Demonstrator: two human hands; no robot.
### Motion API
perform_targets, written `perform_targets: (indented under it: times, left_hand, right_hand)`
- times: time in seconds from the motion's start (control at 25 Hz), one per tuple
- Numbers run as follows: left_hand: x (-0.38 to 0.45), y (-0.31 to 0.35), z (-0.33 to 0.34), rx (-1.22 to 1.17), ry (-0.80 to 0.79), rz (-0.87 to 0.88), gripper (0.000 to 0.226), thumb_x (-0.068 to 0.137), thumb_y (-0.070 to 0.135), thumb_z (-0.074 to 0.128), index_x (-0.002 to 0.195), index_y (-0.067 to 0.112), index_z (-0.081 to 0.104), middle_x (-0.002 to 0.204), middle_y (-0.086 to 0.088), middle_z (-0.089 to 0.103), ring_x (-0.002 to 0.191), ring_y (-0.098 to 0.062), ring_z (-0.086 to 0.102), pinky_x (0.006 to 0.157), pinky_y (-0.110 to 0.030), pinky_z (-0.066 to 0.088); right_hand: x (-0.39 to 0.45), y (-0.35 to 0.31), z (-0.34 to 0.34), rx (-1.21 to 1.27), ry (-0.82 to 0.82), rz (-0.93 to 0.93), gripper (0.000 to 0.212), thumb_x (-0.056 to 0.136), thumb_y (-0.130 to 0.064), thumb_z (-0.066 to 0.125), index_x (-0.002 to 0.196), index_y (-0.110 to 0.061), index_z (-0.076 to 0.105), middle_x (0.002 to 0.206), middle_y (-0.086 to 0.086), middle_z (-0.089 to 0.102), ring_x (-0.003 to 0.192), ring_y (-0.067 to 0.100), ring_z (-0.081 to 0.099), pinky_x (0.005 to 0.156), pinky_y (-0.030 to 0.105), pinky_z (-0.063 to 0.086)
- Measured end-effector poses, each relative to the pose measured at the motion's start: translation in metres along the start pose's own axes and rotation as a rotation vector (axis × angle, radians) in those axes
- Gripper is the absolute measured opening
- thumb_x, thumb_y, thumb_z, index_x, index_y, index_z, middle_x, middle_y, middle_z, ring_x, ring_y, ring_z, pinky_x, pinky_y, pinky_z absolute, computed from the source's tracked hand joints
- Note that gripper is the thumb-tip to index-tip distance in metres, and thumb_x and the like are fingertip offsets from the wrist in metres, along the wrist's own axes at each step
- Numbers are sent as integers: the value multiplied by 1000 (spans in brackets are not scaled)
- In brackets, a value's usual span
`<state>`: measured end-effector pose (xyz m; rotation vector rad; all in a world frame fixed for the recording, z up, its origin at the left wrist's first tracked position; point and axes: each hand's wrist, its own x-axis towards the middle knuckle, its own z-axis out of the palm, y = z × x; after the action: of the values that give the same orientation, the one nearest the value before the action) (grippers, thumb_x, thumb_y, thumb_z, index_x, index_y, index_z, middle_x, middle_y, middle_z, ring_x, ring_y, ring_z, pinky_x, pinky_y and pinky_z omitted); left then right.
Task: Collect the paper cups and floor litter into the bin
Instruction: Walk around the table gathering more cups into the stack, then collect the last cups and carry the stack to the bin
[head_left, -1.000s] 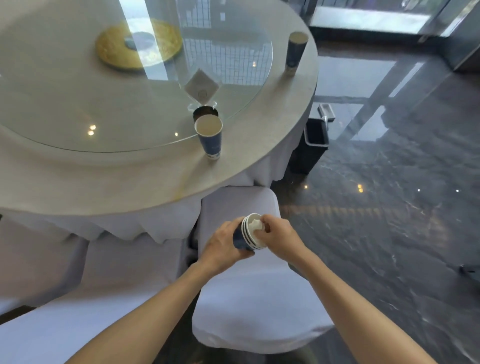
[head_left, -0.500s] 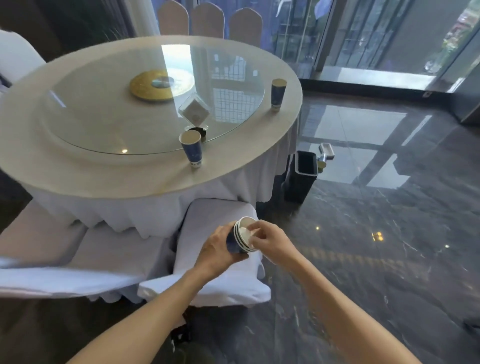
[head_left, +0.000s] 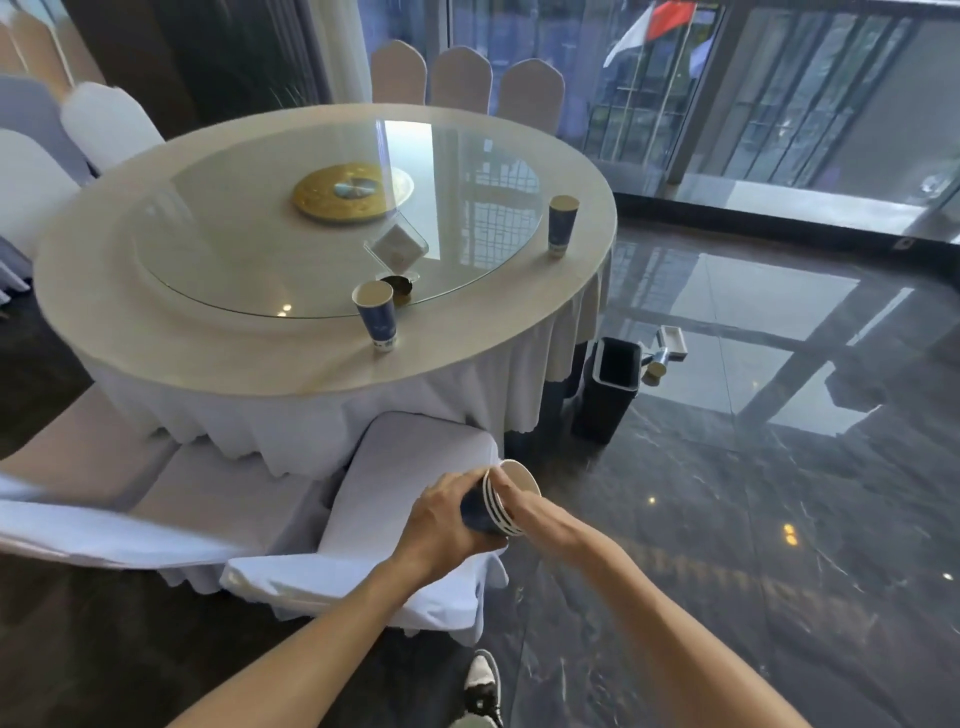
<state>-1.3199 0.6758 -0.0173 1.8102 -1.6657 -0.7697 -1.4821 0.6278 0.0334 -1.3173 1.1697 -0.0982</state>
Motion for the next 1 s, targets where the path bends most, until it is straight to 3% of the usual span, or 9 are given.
perform_targets:
  times: [0.2,0.32,0.4,0.48,0.56,0.68,0.76,0.88,1.0]
  left_hand:
    - [56,4,37,-67,-56,-58,83,69,54,88,142,37,54,130,12,66,111,-16,66,99,-37,59]
    - [97,16,60,-171,-41,-119,78,68,58,87,137,38,56,127,12,68,109,-16,69,96,-39,61]
    - [121,25,68,-210,-4,-164,78,69,60,86,136,36,56,127,11,69,108,-16,69,94,-34,61]
    - [147,32,73,-221,21,-193,80,69,58,87,138,34,55,128,11,68,110,-14,67,89,-27,57]
    - [174,41,76,-249,40,-225,84,65,55,90,138,33,55,127,11,68,111,-14,66,87,-27,55]
    - [209,58,79,-304,88,-286,83,66,50,93,137,33,55,125,10,68,111,-15,66,89,-29,57]
    - [236,71,80,-314,123,-322,79,67,48,93,135,32,56,121,10,69,108,-15,68,82,-23,55]
    - [265,90,77,-321,206,-371,73,66,49,93,128,33,59,115,12,70,105,-14,69,71,-16,48]
    - [286,110,65,-310,323,-375,77,59,58,92,127,40,60,116,15,71,105,-11,69,82,-25,57]
  right_hand:
    - [31,-4,-46,-87,31,57,83,96,-75,15,141,-18,57,135,4,60,122,16,54,113,28,35]
    - [52,1,-90,-283,99,-3,79,94,-77,20,109,-18,72,114,7,69,106,21,63,100,33,46]
    - [65,-1,-120,-390,193,-101,63,101,-66,28,79,-19,64,89,7,64,84,21,58,82,35,48]
    - [79,-8,-151,-368,341,-226,59,97,-60,43,71,-12,65,72,5,65,69,23,58,73,44,53]
    - [99,-9,-185,-228,469,-304,38,92,-42,60,76,-11,74,72,4,74,68,20,67,74,48,56]
    - [123,-18,-233,-70,483,-345,15,84,-31,76,96,-22,78,95,-2,75,87,11,70,80,35,58]
    - [141,-26,-260,-55,295,-332,45,80,-37,83,121,-26,69,114,-2,70,99,10,68,84,25,57]
    - [165,-49,-291,-21,79,-312,72,74,-31,90,136,-23,55,118,1,67,96,9,69,82,21,58]
    - [184,-84,-312,-106,-41,-362,85,72,-34,91,143,-27,46,134,-2,58,114,12,61,95,26,53]
